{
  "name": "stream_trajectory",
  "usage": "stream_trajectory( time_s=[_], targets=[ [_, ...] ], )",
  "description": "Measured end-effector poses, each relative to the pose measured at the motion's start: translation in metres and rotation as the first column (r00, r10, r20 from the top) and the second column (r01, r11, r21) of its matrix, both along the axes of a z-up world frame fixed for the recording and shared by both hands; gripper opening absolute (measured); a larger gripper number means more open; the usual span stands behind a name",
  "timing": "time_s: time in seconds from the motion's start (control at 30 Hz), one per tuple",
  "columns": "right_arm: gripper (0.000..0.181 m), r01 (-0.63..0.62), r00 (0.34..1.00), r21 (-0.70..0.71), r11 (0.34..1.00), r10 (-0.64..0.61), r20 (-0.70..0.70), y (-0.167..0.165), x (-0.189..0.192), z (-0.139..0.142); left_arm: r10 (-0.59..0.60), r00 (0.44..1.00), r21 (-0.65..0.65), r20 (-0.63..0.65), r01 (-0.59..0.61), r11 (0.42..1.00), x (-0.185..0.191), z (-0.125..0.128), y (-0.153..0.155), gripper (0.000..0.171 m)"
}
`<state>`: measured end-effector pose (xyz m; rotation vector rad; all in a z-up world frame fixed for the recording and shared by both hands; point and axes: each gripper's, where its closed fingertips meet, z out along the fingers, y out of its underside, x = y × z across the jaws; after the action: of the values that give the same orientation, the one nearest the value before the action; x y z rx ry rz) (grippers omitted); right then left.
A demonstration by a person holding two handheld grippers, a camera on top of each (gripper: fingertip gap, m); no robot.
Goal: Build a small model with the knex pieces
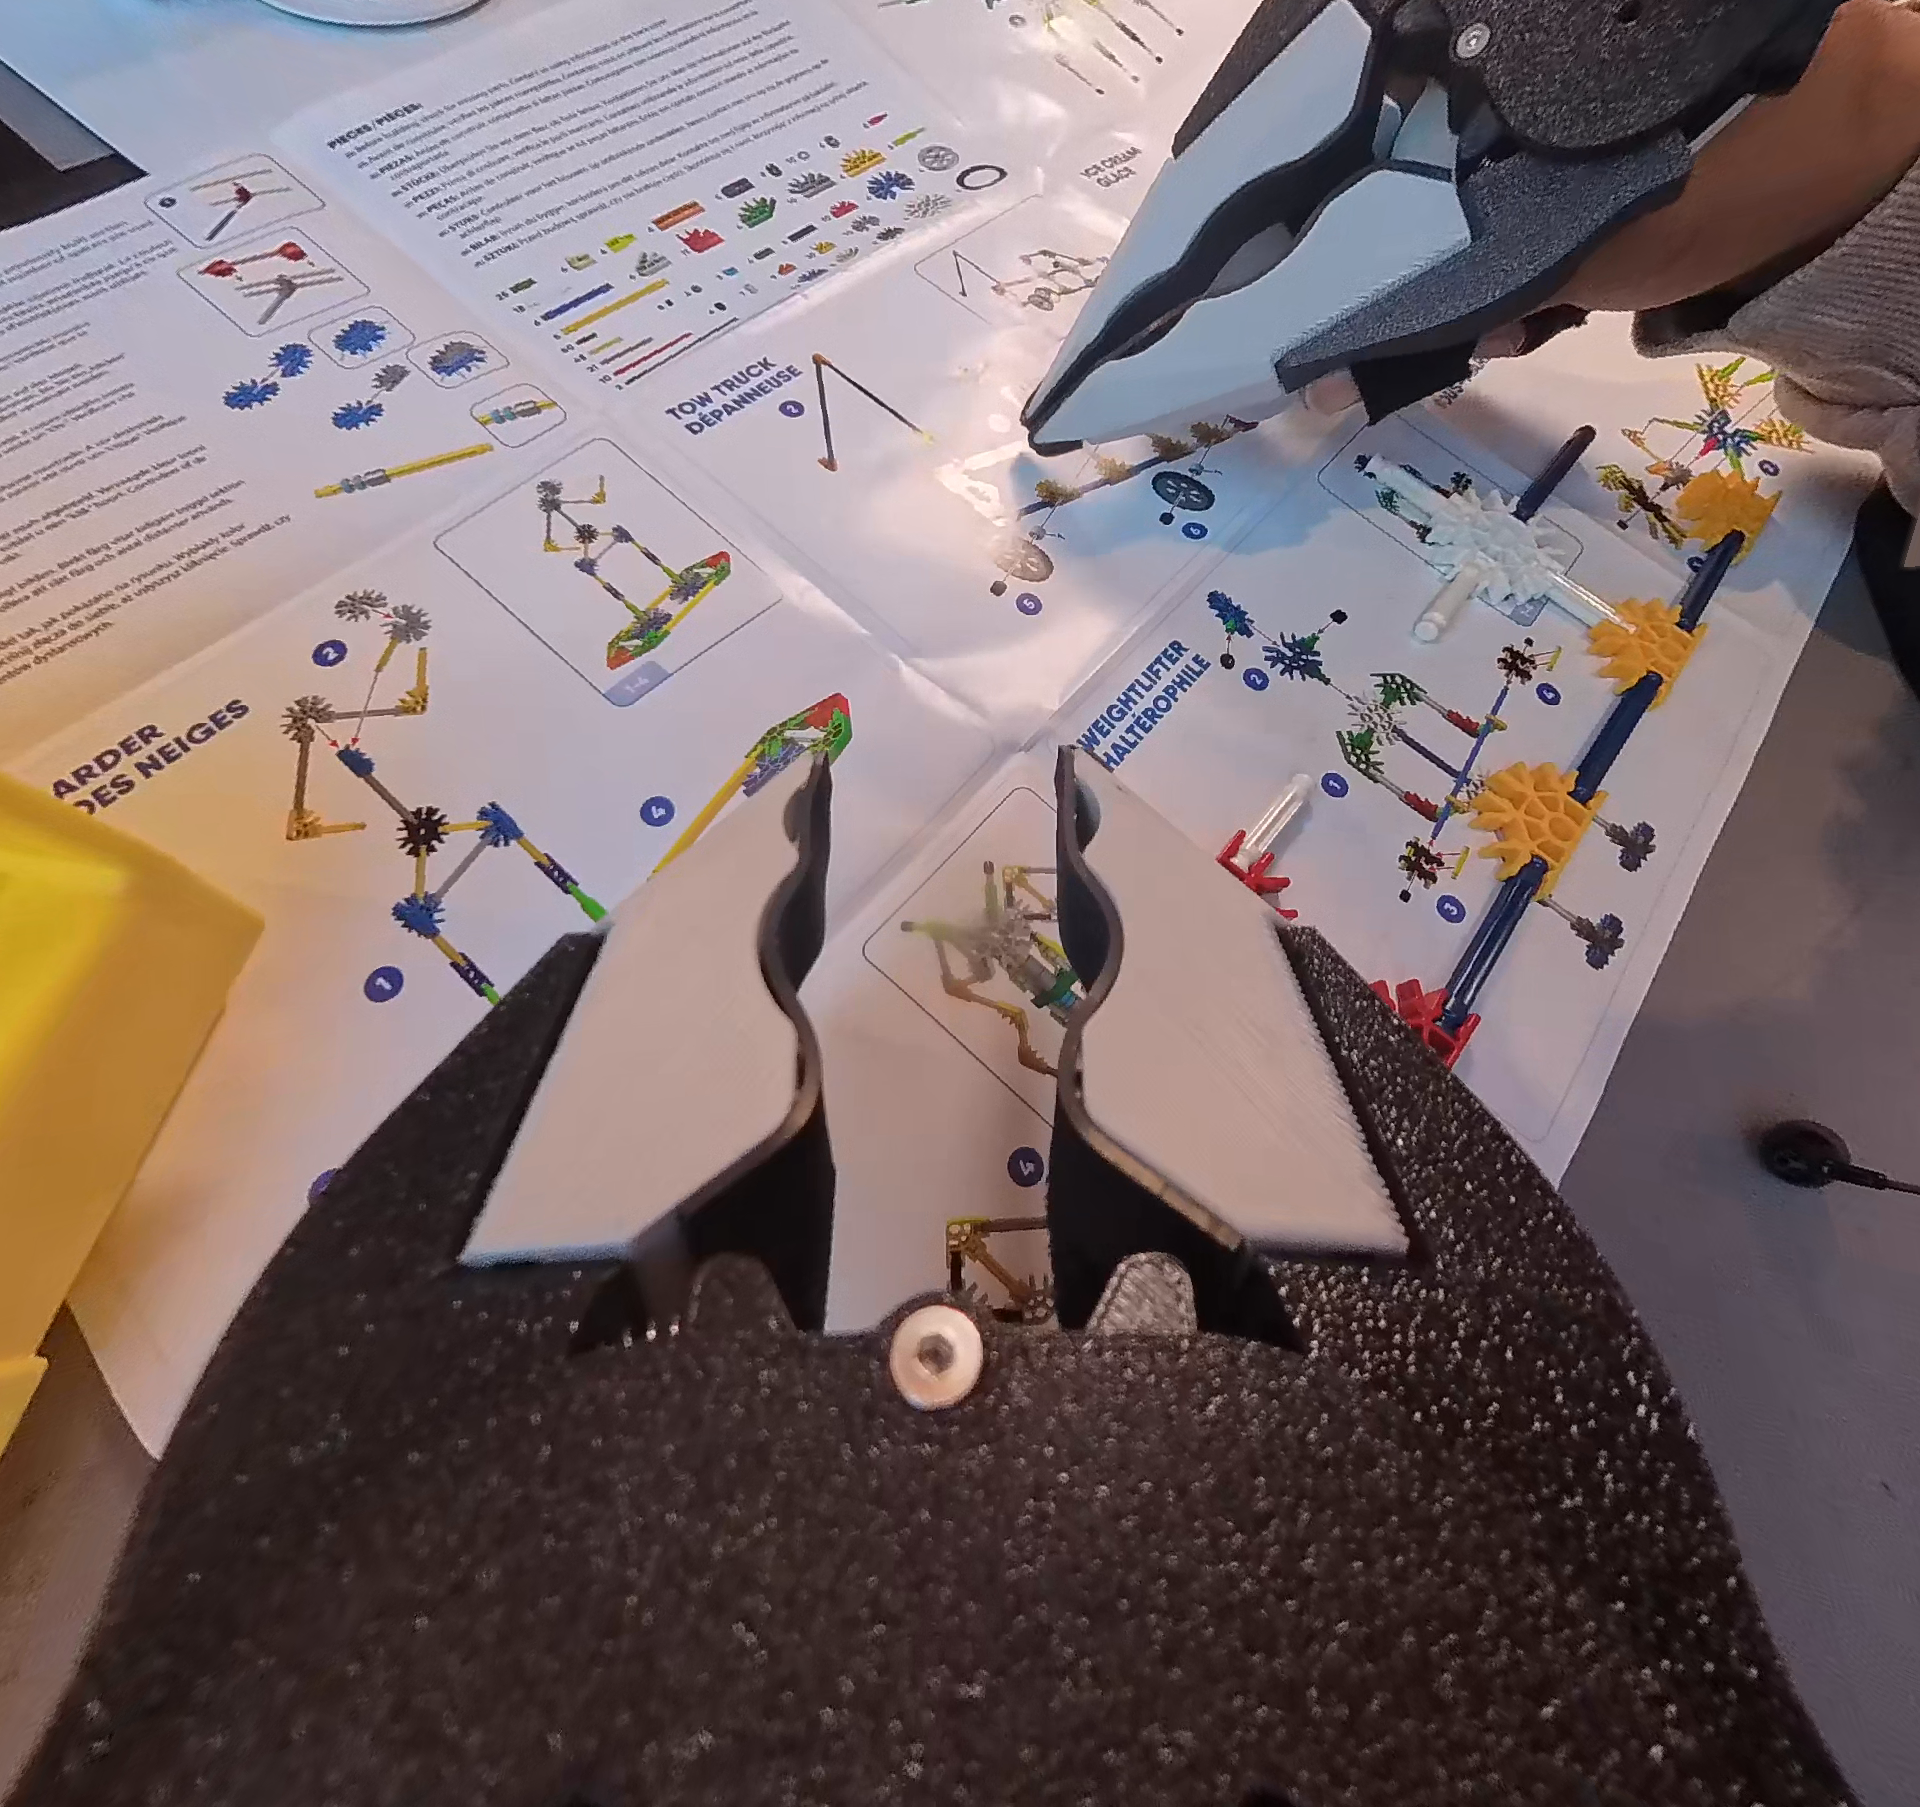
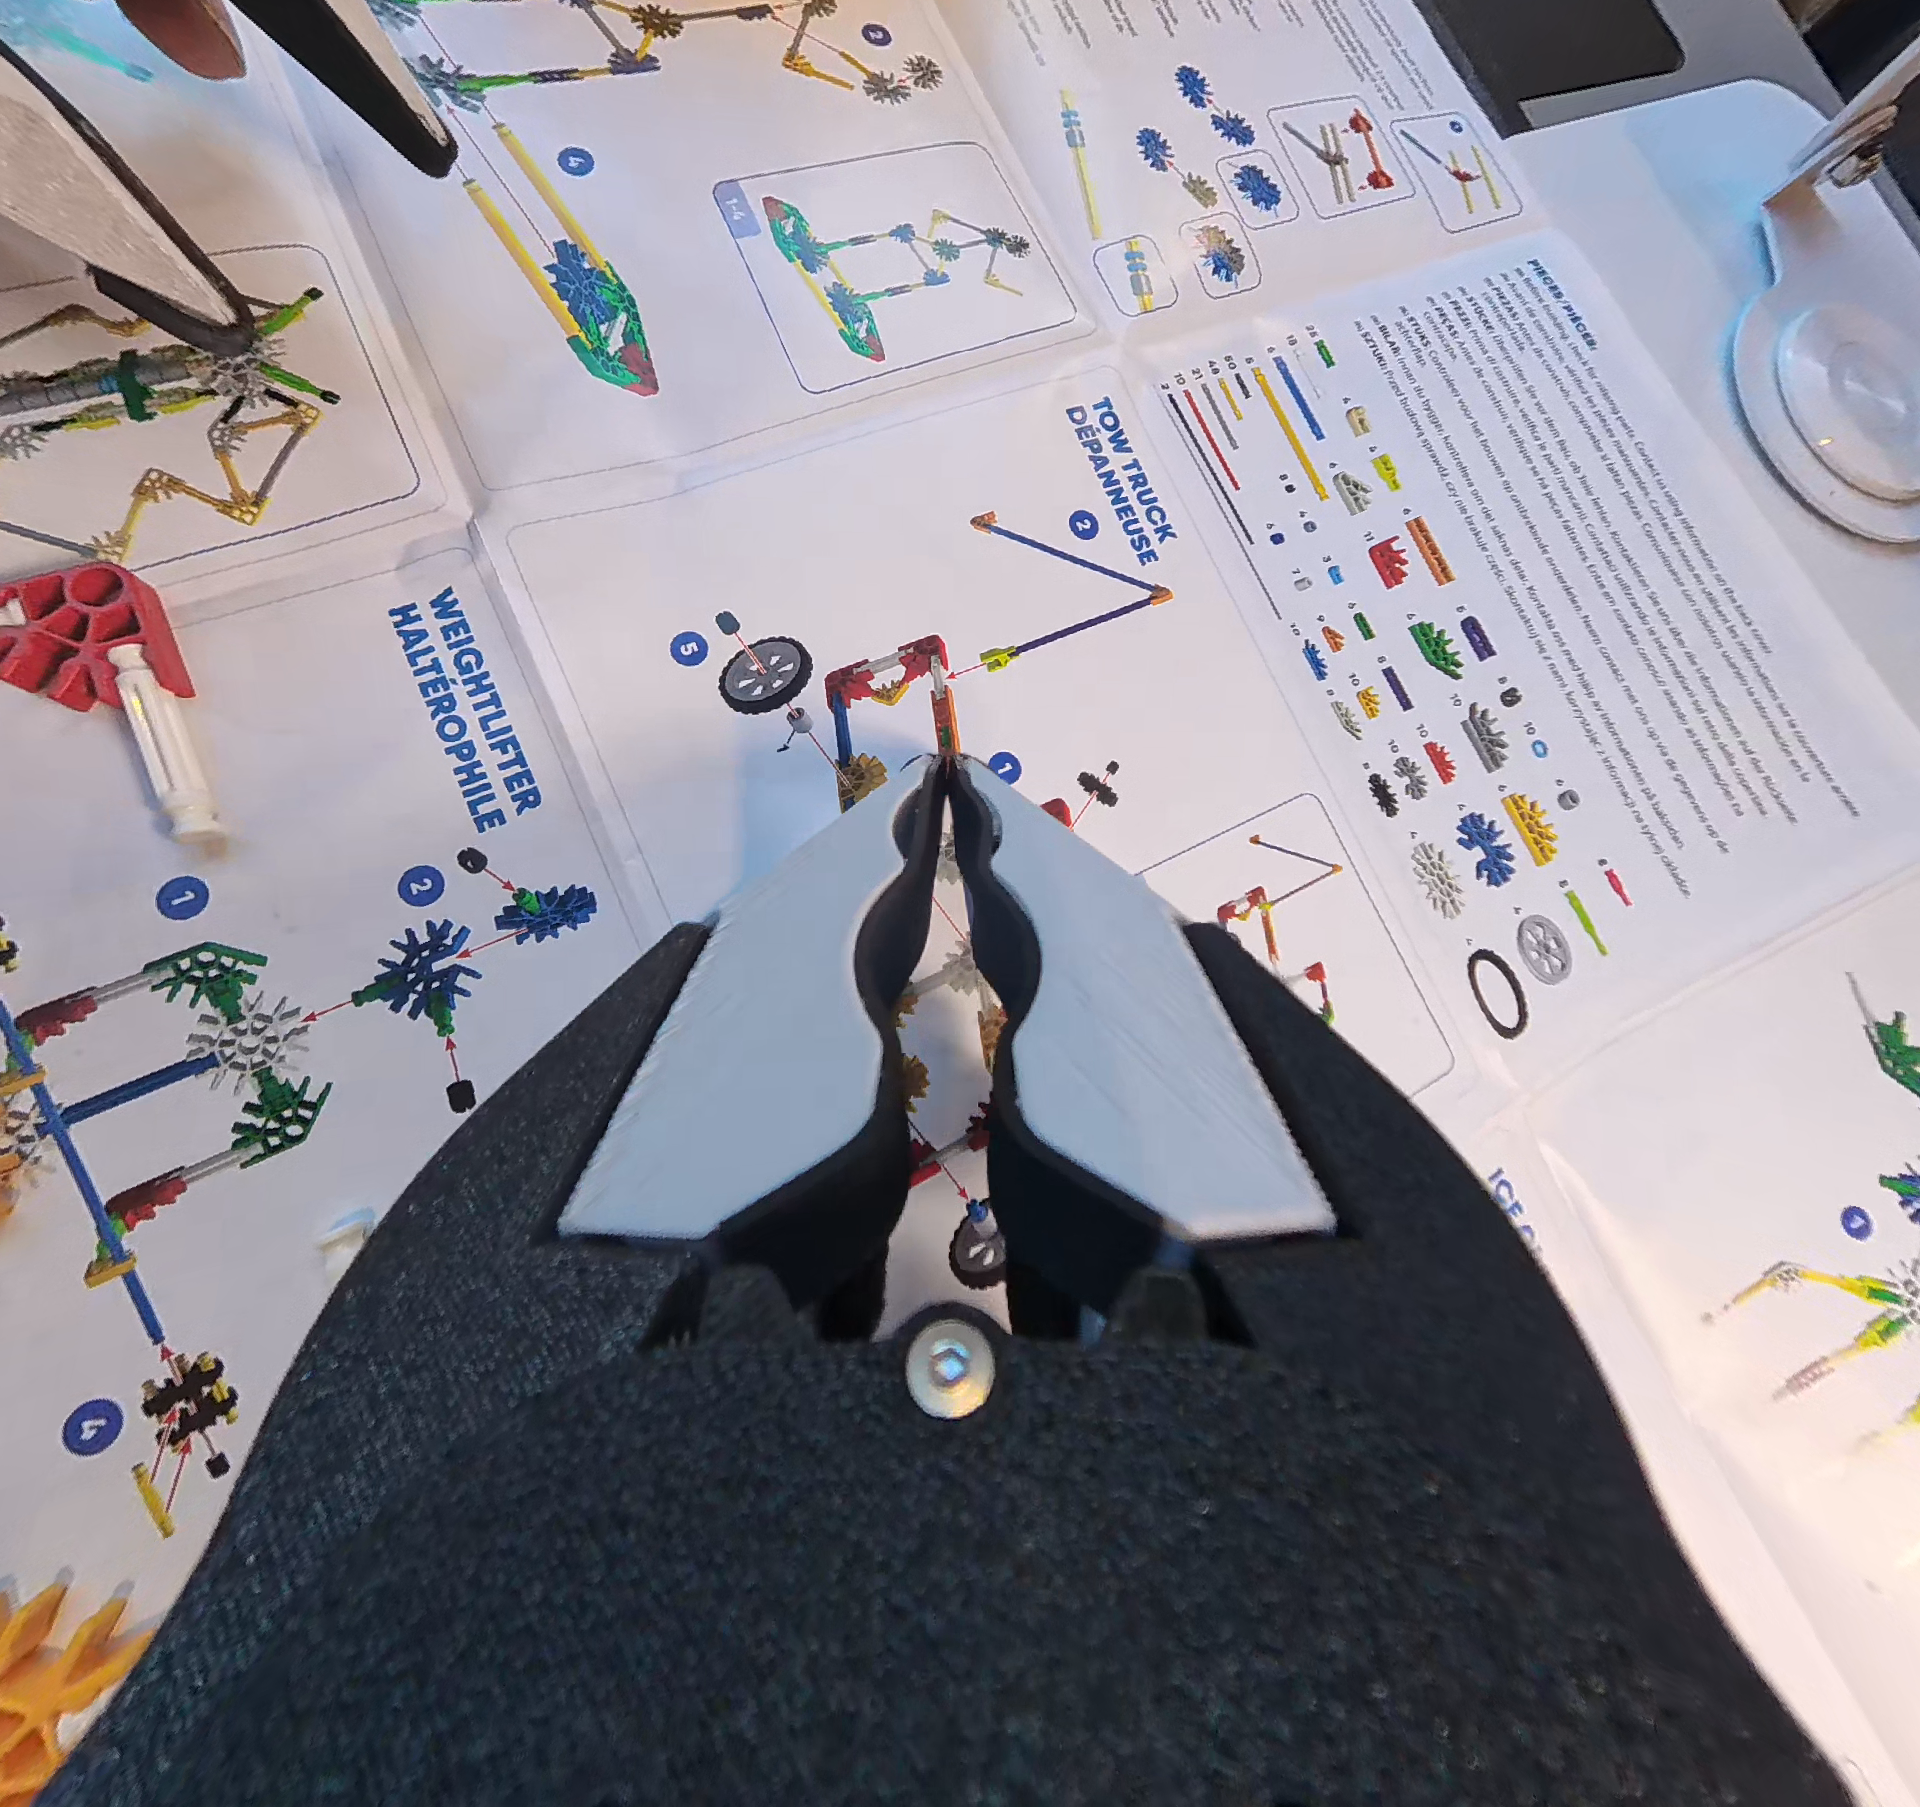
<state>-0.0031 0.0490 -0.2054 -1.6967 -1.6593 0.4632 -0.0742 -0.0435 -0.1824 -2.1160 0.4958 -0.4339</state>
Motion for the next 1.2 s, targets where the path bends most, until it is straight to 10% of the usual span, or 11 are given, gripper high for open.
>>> stream_trajectory(
  time_s=[1.2],
  targets=[
    [0.012,0.114,0.983,-0.028,0.993,-0.117,-0.139,0.004,0.019,0.029,0.039,0.987,0.143,-0.156,-0.016,0.990,-0.002,0.011,0.003,0.037]
  ],
)
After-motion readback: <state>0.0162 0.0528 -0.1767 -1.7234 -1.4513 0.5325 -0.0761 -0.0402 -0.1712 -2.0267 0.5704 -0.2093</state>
